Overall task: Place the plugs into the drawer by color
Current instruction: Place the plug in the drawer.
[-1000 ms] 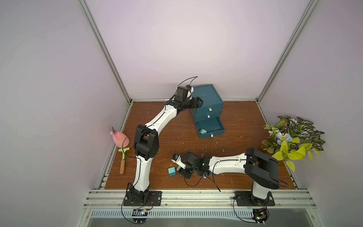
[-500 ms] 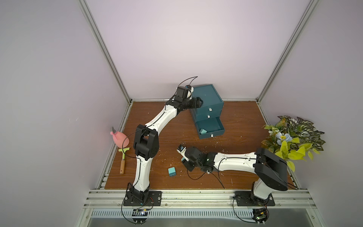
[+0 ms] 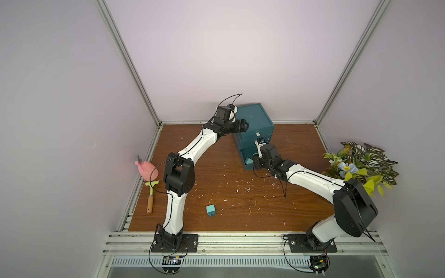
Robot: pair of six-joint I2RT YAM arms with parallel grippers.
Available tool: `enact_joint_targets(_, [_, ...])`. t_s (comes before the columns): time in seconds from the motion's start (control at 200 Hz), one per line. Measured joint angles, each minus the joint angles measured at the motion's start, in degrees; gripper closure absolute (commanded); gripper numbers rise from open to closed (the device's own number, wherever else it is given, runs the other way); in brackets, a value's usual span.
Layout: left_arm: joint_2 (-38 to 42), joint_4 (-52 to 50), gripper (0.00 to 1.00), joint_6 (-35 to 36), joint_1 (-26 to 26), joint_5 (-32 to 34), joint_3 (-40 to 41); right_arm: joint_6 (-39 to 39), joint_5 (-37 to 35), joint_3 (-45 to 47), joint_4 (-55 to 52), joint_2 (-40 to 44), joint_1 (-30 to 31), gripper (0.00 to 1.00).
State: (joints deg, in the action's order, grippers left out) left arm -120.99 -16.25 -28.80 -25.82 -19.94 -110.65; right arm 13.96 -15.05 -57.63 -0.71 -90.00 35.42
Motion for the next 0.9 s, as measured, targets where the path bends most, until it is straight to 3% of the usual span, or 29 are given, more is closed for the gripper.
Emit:
enact_joint_targets(0.41, [0.0,0.1,0.14,0.0,0.0,0.0,0.0,0.9,0.5,-2.0,2.6,-6.8,-3.0,0.52])
enact_joint_targets(0.901, [0.2,0.2,0.14,0.0,0.0,0.1,0.3,1.6,0.6,-1.8,6.4,-8.7,-4.0,0.51])
